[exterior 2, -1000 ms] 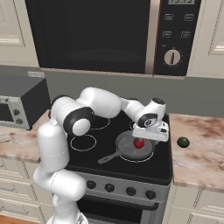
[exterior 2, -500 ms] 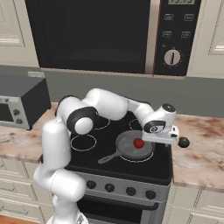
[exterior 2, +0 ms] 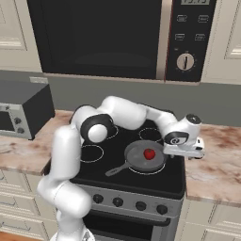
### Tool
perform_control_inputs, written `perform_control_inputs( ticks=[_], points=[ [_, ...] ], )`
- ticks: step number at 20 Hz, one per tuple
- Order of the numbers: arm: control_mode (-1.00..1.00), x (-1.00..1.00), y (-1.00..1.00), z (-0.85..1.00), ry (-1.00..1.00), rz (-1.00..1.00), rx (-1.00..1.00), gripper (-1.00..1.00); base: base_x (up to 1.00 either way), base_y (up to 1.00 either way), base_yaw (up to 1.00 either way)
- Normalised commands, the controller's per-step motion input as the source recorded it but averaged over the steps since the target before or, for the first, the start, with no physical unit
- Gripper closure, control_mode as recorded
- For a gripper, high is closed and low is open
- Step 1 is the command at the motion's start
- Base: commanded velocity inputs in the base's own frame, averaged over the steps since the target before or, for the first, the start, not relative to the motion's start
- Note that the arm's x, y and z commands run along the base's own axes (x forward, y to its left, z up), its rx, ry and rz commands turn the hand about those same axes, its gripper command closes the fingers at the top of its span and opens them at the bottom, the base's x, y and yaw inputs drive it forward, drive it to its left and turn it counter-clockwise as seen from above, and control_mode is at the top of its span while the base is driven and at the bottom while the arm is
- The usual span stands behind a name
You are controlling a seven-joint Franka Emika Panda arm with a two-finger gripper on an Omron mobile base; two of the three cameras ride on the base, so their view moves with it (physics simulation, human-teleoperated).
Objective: Put the squash and tomato in the pan. Then turn on the front right burner and set the heat to medium.
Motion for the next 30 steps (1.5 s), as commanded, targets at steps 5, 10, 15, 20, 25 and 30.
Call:
perform_control_inputs(
  ticks=[5, 10, 15, 20, 25, 30],
  points=[
    [-1.00, -0.04, -0.23, 0.00, -0.06, 0.00, 0.00, -1.00, 0.00, 0.00, 0.00],
    [-1.00, -0.12, -0.13, 0.00, -0.07, 0.02, 0.00, -1.00, 0.00, 0.00, 0.00],
    [-1.00, 0.08, 0.00, 0.07, -0.03, 0.01, 0.00, -1.00, 0.00, 0.00, 0.00],
    [-1.00, 0.28, 0.00, 0.19, 0.00, 0.01, 0.00, -1.00, 0.00, 0.00, 0.00],
    [-1.00, 0.22, 0.00, 0.02, 0.01, 0.00, 0.00, -1.00, 0.00, 0.00, 0.00],
    [-1.00, 0.28, -0.03, 0.00, 0.03, -0.01, 0.00, -1.00, 0.00, 0.00, 0.00]
  ],
)
